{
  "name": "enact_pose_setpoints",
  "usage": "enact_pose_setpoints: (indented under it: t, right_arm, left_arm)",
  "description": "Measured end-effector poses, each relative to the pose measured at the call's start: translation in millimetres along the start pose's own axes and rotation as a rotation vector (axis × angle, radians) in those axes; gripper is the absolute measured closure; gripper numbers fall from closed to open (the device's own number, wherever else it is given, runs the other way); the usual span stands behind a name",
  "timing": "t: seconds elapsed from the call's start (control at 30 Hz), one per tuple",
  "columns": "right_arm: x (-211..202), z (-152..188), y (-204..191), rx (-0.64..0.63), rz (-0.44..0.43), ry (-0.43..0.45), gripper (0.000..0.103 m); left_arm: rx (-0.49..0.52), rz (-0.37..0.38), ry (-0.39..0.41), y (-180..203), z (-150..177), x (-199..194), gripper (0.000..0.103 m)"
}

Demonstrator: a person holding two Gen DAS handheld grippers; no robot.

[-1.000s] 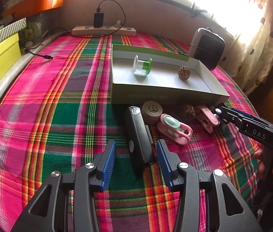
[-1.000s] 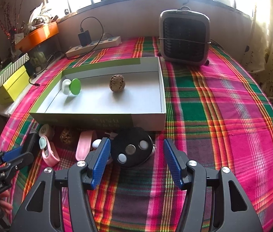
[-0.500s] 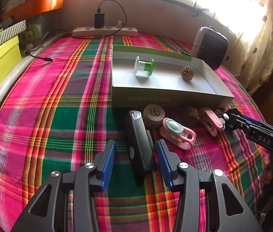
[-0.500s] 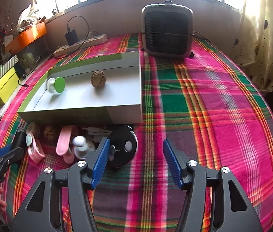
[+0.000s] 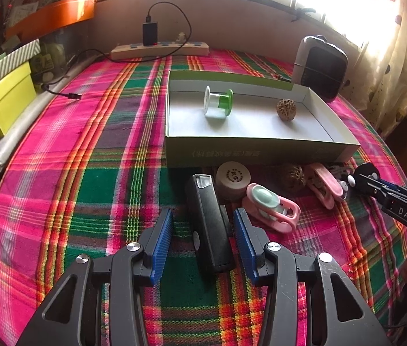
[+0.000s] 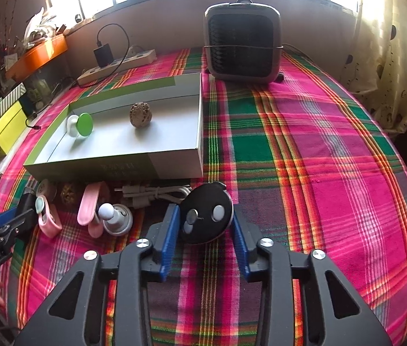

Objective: Organize objects
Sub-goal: 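Grasp the black rectangular block with the left gripper while the right grasps the black dotted disc, then carry the black block and black disc over the white tray with both grippers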

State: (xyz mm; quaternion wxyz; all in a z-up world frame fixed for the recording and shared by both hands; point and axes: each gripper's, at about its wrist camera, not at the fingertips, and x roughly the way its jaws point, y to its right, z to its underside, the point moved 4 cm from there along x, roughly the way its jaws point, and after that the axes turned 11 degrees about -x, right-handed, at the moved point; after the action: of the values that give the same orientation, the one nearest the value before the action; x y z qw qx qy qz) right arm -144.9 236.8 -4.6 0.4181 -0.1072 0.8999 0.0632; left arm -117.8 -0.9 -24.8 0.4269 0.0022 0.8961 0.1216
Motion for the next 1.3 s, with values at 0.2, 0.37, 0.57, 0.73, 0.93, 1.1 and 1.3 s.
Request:
enact_pose_setpoints:
  t: [0.2, 0.37, 0.57, 0.73, 0.93, 1.1, 1.3]
  right_arm:
    - [-1, 2, 0, 0.006, -0.014, 0.002, 0.071]
    - [-2, 2, 0, 0.006, -0.019, 0.002, 0.071]
    - [-3, 3, 0, 0.006, -0.021, 0.003, 0.071]
    - [-3, 2, 0, 0.007, -0.021, 0.004, 0.072]
    - [-5, 2, 0, 0.007, -0.017, 0.01, 0.074]
    - [-6, 3, 0, 0.007, -0.016, 0.013, 0.074]
    - [-10, 1, 3, 0.014, -0.01, 0.025, 0.075]
  left_arm:
    - [-0.003, -0.006, 0.0, -1, -1, 0, 0.063]
    - [-0.002, -0.027, 0.005, -3, -1, 0, 0.071]
    - [-0.005, -0.04, 0.01, -5, -1, 0, 0.078]
    - [-0.009, -0.043, 0.013, -7, -1, -1, 0.081]
    - [-0.015, -0.041, 0.01, -8, -2, -1, 0.081]
    - [-0.016, -0.039, 0.006, -7, -2, -1, 0.081]
    - [-0.017, -0.023, 0.018, -7, -5, -9, 0.081]
